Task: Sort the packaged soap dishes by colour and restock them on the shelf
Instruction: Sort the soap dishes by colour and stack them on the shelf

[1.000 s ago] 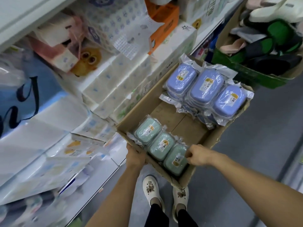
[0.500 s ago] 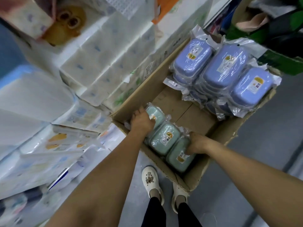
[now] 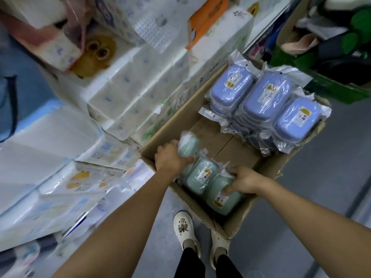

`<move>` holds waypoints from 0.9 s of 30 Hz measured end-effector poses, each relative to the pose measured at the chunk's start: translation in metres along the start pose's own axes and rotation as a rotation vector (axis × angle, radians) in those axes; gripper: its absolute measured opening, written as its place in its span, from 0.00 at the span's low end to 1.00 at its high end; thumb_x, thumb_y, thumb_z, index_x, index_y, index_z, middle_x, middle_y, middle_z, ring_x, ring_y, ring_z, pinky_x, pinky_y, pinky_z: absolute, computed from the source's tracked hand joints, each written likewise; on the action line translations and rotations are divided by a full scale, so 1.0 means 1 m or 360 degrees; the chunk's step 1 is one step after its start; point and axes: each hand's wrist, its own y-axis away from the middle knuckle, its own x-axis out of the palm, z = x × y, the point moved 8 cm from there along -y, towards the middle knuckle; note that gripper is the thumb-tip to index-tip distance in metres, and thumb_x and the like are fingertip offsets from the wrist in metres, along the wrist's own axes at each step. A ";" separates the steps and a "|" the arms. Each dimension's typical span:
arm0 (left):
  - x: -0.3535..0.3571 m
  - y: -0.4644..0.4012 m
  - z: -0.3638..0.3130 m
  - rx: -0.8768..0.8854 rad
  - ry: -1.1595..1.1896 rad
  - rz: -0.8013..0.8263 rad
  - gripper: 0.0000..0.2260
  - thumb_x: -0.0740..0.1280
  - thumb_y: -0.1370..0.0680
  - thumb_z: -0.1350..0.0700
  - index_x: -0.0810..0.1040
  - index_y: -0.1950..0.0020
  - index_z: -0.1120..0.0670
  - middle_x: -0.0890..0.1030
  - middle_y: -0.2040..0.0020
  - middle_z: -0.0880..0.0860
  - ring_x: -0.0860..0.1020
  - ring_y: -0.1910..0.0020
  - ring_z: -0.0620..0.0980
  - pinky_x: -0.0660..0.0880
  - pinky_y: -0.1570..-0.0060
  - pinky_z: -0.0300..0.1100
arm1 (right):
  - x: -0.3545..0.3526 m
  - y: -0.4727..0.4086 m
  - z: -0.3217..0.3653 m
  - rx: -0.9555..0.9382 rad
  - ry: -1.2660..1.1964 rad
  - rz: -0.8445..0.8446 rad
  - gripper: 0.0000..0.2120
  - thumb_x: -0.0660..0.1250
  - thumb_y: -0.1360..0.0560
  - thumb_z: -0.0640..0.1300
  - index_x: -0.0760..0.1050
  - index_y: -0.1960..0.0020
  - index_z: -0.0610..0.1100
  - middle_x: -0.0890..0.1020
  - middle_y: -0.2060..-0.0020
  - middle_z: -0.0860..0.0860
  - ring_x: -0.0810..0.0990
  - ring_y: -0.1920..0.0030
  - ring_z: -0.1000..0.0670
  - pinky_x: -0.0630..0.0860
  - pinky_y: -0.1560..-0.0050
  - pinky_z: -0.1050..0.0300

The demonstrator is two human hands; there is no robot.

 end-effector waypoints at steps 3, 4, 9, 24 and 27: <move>-0.035 0.031 -0.003 -0.0061 0.0621 -0.0129 0.23 0.81 0.34 0.48 0.75 0.46 0.53 0.82 0.52 0.49 0.80 0.56 0.47 0.74 0.61 0.38 | -0.033 0.028 0.020 -0.0109 -0.0105 -0.0153 0.24 0.81 0.36 0.48 0.78 0.44 0.43 0.82 0.49 0.46 0.81 0.50 0.47 0.77 0.49 0.56; -0.049 0.045 -0.004 -0.0063 0.0740 -0.0182 0.22 0.81 0.34 0.49 0.76 0.46 0.52 0.82 0.53 0.48 0.80 0.59 0.43 0.74 0.63 0.33 | -0.044 0.040 0.027 -0.0156 -0.0167 -0.0201 0.22 0.80 0.35 0.47 0.78 0.45 0.44 0.83 0.50 0.47 0.81 0.53 0.49 0.77 0.51 0.60; -0.110 0.116 -0.011 0.0029 0.1085 -0.0269 0.20 0.81 0.33 0.57 0.78 0.46 0.56 0.83 0.55 0.49 0.79 0.67 0.34 0.72 0.70 0.27 | -0.089 0.102 0.070 -0.0402 -0.0590 -0.0214 0.12 0.76 0.30 0.47 0.79 0.49 0.47 0.85 0.57 0.52 0.83 0.60 0.54 0.77 0.64 0.64; -0.330 0.305 0.025 0.0221 0.1558 -0.0800 0.26 0.79 0.33 0.52 0.74 0.39 0.54 0.85 0.49 0.54 0.85 0.52 0.52 0.82 0.55 0.45 | -0.121 0.285 0.275 -0.1251 -0.0798 0.0044 0.18 0.71 0.29 0.49 0.78 0.43 0.41 0.86 0.57 0.48 0.84 0.60 0.49 0.78 0.59 0.49; -0.373 0.340 0.048 0.0256 0.1535 -0.0867 0.22 0.78 0.31 0.55 0.75 0.41 0.55 0.85 0.50 0.57 0.85 0.54 0.55 0.81 0.59 0.45 | -0.108 0.318 0.325 -0.1413 -0.0778 0.0124 0.19 0.71 0.33 0.50 0.78 0.46 0.40 0.83 0.60 0.47 0.79 0.67 0.52 0.72 0.69 0.59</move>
